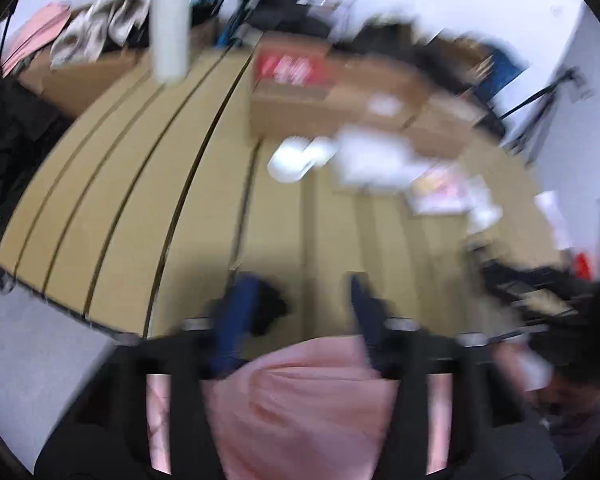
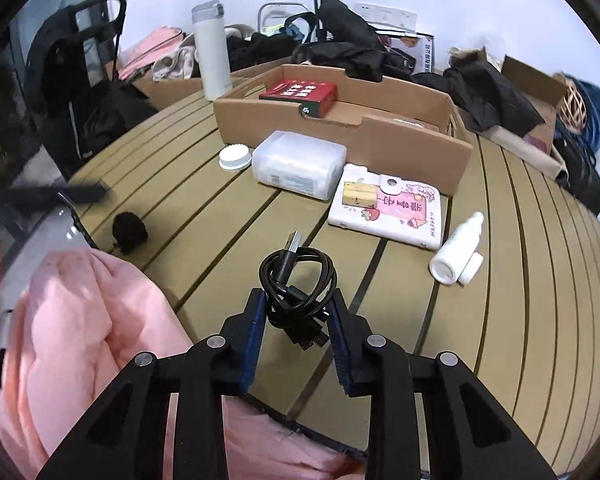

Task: Organize objects
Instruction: 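Carry the black cloth with the left gripper while the right gripper carries the cable into the tray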

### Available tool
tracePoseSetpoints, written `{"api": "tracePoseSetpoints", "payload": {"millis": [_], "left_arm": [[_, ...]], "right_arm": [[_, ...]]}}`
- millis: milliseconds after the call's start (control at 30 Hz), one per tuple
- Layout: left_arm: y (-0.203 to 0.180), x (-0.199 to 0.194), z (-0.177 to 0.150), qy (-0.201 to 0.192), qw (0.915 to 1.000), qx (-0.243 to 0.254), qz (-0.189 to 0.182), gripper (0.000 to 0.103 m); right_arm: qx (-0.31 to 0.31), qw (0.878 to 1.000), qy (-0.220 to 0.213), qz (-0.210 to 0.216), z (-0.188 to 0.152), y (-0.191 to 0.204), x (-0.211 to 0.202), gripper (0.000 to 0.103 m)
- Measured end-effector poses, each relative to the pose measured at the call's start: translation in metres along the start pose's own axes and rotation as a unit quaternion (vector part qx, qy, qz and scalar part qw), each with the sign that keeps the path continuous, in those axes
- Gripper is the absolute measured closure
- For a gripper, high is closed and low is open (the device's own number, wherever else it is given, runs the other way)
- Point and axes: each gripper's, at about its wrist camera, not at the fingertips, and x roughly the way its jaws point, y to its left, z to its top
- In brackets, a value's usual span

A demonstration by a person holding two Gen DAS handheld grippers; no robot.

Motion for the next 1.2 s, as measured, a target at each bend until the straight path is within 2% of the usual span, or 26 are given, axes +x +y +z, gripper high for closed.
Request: {"api": "tracePoseSetpoints", "payload": {"millis": [33,67,133,233,333,500,567,633,700,733,767,833,867,933,967,1067,1167,1200], "left_arm": [[0.003,0.012,-0.003,0.023,0.9996,-0.001,0.016,0.052],[0.006,0.016,-0.007,0.032,0.9994,-0.009,0.010,0.052],[0.012,0.013,-0.013,0.020,0.9995,-0.022,-0.014,0.050],[0.020,0.019,-0.012,0.011,0.9992,-0.033,-0.020,0.051],[0.017,0.027,-0.010,0.001,0.9996,-0.022,-0.018,0.067],[0.001,0.018,-0.007,-0.003,0.9996,-0.004,-0.028,0.069],[-0.003,0.000,0.012,-0.026,0.9985,-0.004,-0.048,0.069],[-0.006,-0.021,0.047,-0.066,0.9956,0.005,-0.067,0.069],[-0.009,-0.031,0.081,-0.088,0.9932,0.008,-0.076,0.069],[-0.010,-0.033,0.097,-0.096,0.9930,0.011,-0.069,0.069],[-0.013,-0.032,0.113,-0.103,0.9937,0.017,-0.041,0.069],[-0.015,-0.032,0.124,-0.107,0.9939,0.021,-0.011,0.069],[-0.015,-0.033,0.121,-0.110,0.9937,0.019,-0.012,0.069],[-0.013,-0.031,0.108,-0.103,0.9943,0.010,-0.024,0.069],[-0.010,-0.026,0.095,-0.091,0.9954,0.003,-0.030,0.069],[-0.004,-0.013,0.061,-0.052,0.9983,-0.016,-0.018,0.069],[0.000,-0.005,0.036,-0.020,0.9987,-0.039,-0.024,0.069],[0.000,-0.004,0.030,-0.014,0.9987,-0.042,-0.025,0.069]], "right_arm": [[0.002,1.000,-0.002,0.001,0.000,0.001,0.000,0.070],[0.004,1.000,-0.004,0.002,-0.001,0.003,-0.002,0.070],[0.003,1.000,-0.010,0.008,-0.002,0.005,-0.004,0.070],[0.009,1.000,-0.006,0.022,-0.003,0.007,0.003,0.069],[0.008,1.000,0.010,0.029,-0.005,0.012,0.016,0.069],[-0.011,1.000,-0.002,0.027,-0.002,0.020,0.009,0.070],[-0.005,0.999,-0.009,0.031,0.007,0.015,0.003,0.074],[0.001,0.999,-0.033,0.041,0.031,0.007,-0.009,0.075],[-0.008,0.998,-0.058,0.037,0.066,-0.002,-0.016,0.078],[-0.011,0.997,-0.064,0.032,0.080,-0.006,-0.016,0.078],[-0.013,0.997,-0.063,0.031,0.094,-0.011,-0.014,0.078],[-0.022,0.997,-0.036,0.061,0.110,-0.017,-0.006,0.078],[-0.027,0.996,-0.027,0.077,0.109,-0.017,-0.003,0.075],[-0.030,0.995,-0.015,0.090,0.089,-0.013,0.006,0.038],[-0.029,0.996,-0.002,0.088,0.075,-0.011,0.013,0.011],[0.000,0.996,0.053,0.066,0.022,-0.002,0.035,0.011],[0.018,0.996,0.059,0.057,0.001,0.009,0.040,0.011],[0.008,0.997,0.062,0.033,-0.003,0.017,0.045,0.020]]}}
